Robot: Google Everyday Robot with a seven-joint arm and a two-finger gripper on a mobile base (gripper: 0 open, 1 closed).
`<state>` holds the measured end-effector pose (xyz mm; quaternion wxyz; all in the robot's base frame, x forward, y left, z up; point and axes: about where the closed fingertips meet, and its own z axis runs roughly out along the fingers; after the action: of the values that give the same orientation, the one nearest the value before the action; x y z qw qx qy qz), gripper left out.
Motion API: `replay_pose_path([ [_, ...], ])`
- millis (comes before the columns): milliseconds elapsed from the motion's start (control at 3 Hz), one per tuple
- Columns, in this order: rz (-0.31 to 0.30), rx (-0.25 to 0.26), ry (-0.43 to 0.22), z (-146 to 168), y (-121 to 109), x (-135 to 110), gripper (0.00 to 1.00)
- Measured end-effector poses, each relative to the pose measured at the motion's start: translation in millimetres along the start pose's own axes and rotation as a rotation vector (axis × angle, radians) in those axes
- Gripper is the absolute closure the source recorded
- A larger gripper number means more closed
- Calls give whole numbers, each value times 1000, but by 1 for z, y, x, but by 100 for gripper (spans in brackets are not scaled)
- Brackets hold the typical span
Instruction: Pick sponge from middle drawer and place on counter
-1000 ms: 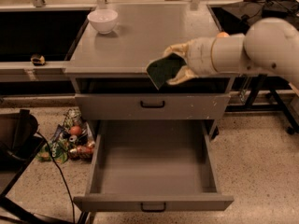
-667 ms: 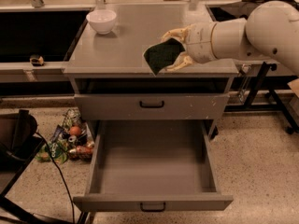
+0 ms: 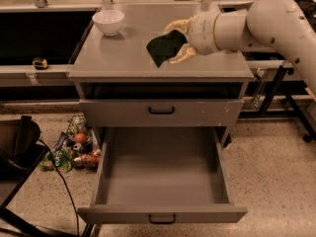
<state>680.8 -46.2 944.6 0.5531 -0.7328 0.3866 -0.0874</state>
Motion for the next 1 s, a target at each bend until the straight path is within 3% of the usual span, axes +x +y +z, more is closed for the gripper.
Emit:
replay_pose_path([
  [667, 119, 135, 11, 49, -51, 38, 100],
  [1000, 179, 173, 42, 71, -60, 61, 100],
])
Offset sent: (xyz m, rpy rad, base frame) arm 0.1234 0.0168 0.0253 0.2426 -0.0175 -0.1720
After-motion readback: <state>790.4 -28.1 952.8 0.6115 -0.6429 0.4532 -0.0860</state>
